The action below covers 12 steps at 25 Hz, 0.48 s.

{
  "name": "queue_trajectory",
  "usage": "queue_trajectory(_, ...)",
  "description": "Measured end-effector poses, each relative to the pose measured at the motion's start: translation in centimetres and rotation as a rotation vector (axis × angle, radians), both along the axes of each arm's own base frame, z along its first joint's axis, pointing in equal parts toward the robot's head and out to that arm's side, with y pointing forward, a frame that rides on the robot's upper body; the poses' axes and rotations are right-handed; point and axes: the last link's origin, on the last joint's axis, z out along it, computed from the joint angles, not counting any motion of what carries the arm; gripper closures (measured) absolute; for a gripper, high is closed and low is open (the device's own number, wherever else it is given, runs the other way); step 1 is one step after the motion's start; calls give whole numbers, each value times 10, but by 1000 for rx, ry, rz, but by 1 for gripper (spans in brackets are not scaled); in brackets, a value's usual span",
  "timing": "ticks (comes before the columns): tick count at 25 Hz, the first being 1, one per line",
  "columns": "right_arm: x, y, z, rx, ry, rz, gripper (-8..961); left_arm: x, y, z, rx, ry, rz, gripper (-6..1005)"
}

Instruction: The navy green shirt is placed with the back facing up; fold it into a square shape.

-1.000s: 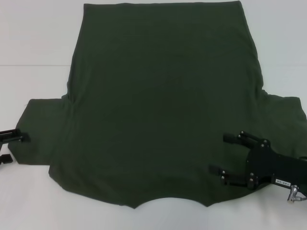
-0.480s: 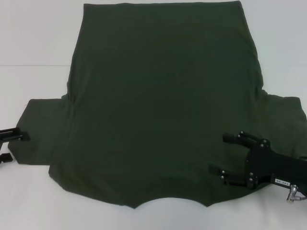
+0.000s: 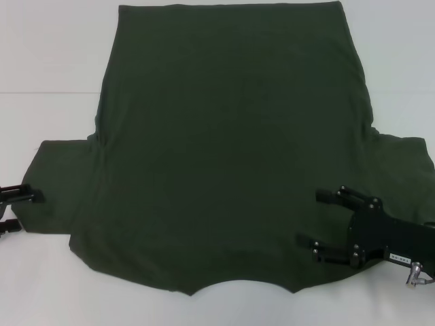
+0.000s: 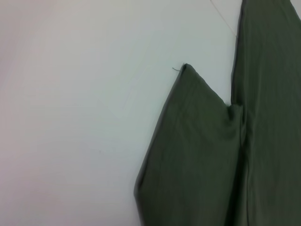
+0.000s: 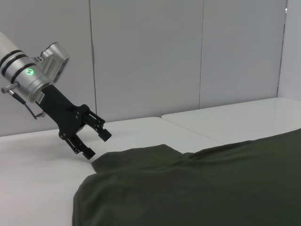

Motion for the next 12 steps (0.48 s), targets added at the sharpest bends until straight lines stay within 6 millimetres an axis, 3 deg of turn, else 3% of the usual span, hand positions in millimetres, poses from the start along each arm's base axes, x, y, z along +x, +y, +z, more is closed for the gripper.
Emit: queue_trajectory(12,1,-1,-1,-3,-1,-2,8,0,0,-4,-8,8,-2,135)
